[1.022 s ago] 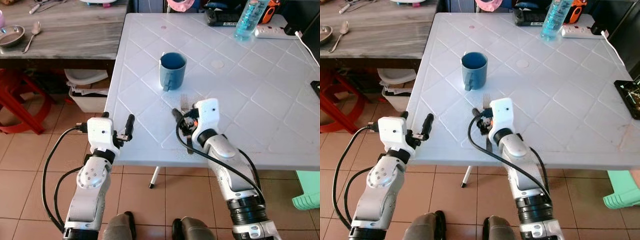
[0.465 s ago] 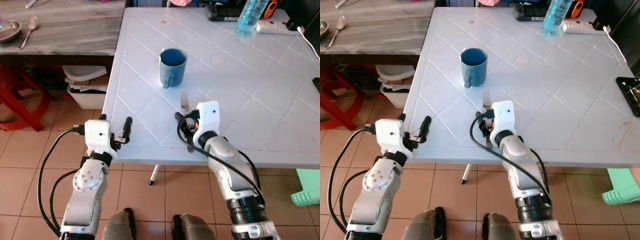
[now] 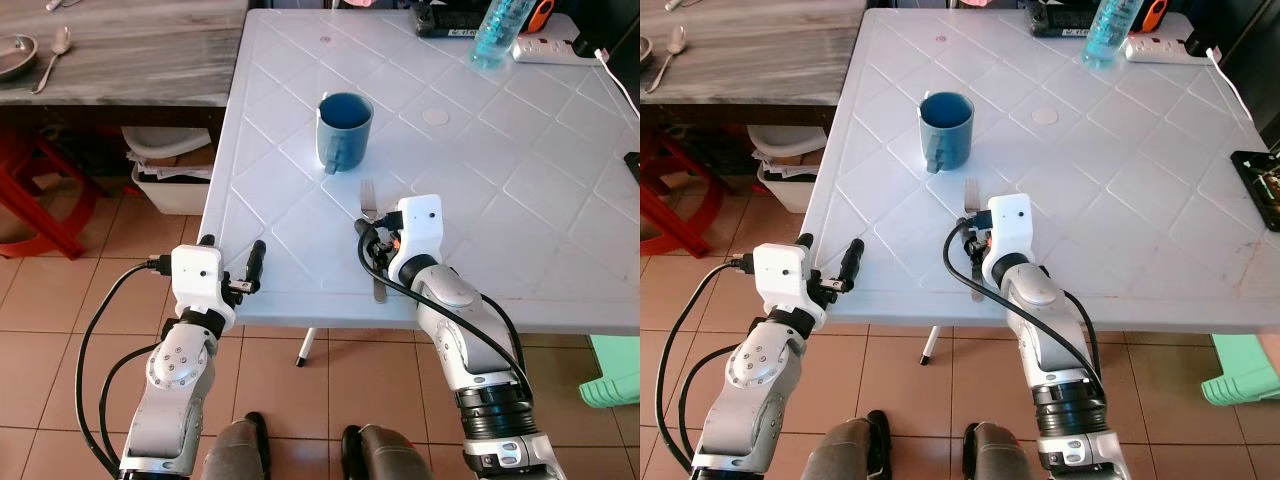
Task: Setting the table
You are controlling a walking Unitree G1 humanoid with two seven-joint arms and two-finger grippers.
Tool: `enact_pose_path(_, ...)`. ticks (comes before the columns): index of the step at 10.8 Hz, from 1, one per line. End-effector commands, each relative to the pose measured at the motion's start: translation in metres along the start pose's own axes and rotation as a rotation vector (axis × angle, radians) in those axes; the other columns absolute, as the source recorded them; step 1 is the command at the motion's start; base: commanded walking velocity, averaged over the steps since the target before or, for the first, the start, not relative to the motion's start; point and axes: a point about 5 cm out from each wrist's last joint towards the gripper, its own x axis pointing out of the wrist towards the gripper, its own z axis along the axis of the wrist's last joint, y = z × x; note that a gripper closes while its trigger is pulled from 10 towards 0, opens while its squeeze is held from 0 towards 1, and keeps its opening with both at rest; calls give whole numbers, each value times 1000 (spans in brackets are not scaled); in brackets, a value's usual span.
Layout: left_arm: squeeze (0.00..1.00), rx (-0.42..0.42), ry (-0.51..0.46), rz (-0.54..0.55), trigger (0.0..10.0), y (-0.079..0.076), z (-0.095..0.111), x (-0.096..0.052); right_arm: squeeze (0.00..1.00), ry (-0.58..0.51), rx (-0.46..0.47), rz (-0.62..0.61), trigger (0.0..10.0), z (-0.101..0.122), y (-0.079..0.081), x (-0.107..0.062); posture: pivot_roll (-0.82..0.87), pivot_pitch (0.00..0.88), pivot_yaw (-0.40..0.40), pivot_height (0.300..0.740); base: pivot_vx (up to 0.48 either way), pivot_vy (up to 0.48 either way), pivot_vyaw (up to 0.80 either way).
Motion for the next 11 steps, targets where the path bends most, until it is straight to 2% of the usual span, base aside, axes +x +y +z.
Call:
enact_pose_path(1, 0, 4, 0, -14, 10000, -1, 1, -2, 0, 145, 32, -17, 0, -29, -3, -2, -24, 224, 16, 740, 0, 0, 0)
enact_pose_path(3, 0, -52, -4, -89, 10000, -7, 1, -6, 0, 180, 58, -53, 0, -34, -11, -6, -27, 227, 13, 740, 0, 0, 0)
enact_pose_path(5, 0, -136, -33, -261, 10000, -22, 6, -14, 0, 215, 97, -116, 0, -43, -23, -13, -28, 230, 14, 740, 0, 0, 0)
enact_pose_path(6, 0, -127, -39, -312, 10000, -26, 7, -16, 0, 220, 97, -123, 0, -43, -25, -14, -28, 229, 16, 740, 0, 0, 0)
enact_pose_path(11, 0, -125, -17, -339, 10000, -27, 5, -18, 0, 261, 143, -177, 0, -53, -29, -19, -25, 228, 18, 740, 0, 0, 0)
